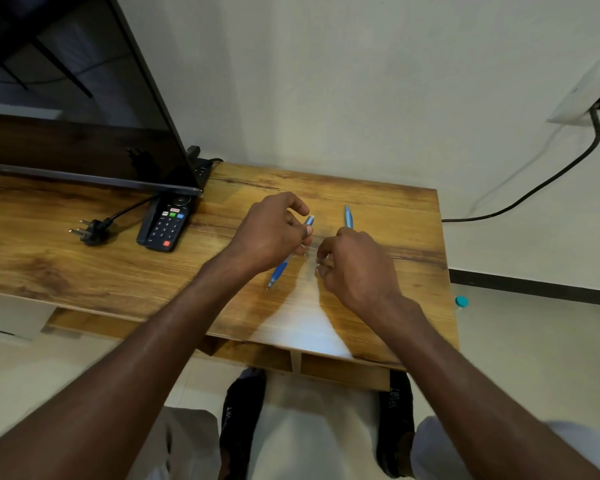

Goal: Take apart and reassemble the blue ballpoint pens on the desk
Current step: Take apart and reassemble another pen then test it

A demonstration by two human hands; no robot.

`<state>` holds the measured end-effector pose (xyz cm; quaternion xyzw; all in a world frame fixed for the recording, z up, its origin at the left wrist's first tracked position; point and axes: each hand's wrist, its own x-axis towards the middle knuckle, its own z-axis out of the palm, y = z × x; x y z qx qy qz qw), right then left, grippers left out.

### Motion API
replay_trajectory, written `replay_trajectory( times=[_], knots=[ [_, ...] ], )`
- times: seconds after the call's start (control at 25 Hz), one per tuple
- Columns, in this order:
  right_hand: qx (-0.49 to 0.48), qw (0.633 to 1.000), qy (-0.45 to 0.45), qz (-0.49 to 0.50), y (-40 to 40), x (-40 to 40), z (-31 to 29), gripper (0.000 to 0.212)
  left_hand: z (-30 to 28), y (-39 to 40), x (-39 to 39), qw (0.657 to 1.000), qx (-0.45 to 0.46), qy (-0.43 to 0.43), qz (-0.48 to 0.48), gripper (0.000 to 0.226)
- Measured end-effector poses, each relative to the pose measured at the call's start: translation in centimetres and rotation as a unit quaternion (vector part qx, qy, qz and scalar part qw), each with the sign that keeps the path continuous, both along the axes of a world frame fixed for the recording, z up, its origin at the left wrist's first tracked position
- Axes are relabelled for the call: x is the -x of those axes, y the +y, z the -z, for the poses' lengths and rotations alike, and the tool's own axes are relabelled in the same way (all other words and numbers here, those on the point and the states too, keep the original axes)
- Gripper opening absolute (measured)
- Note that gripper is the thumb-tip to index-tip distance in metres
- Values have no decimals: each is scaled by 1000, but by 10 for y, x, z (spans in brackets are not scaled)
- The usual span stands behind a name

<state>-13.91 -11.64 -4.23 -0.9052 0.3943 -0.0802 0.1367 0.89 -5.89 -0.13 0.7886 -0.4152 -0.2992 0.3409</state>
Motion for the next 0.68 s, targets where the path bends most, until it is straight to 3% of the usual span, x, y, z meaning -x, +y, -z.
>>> replay_trajectory(
  times=[0.68],
  knots=[
    [2, 1000, -9, -18, 7, 2, 7, 11, 5, -2, 4, 1000, -5, -9, 17, 27]
  ],
)
